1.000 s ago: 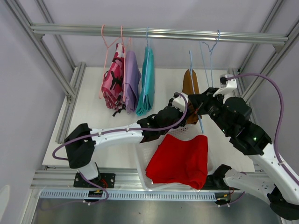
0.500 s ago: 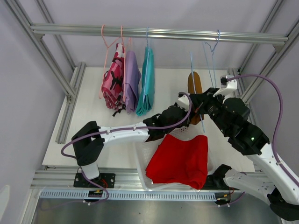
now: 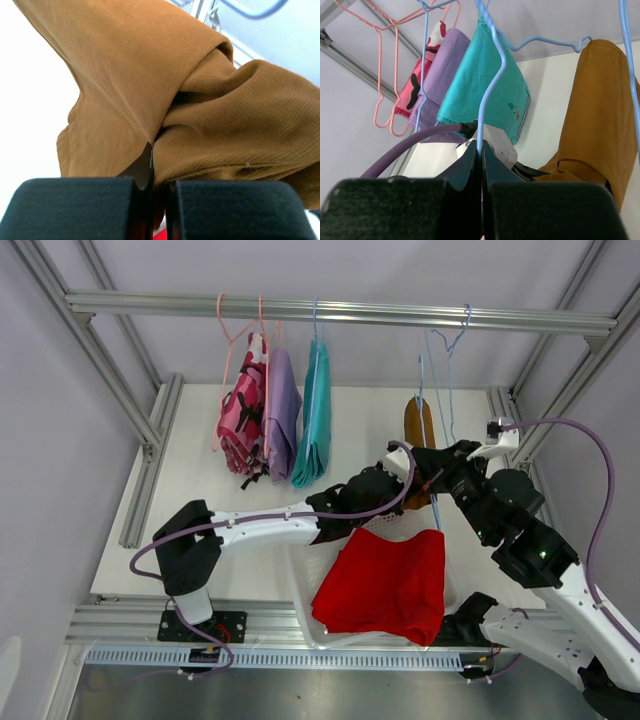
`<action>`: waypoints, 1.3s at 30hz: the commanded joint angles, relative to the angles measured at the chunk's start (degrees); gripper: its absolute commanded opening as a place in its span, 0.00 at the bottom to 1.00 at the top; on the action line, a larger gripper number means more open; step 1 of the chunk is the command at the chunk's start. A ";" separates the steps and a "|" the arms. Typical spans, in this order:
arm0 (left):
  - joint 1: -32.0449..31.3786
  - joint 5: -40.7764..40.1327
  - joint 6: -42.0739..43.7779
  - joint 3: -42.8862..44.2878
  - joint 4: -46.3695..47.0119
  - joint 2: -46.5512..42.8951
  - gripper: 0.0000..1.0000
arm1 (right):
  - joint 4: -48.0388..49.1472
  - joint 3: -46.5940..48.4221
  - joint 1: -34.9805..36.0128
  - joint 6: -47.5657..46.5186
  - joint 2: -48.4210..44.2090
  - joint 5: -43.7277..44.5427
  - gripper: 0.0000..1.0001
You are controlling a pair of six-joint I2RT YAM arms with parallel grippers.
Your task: Remove the trousers from the hanger
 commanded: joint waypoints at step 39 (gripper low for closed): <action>-3.12 -9.67 18.03 19.07 -11.28 -23.85 0.01 | 12.69 -23.63 1.12 7.19 1.27 1.50 0.00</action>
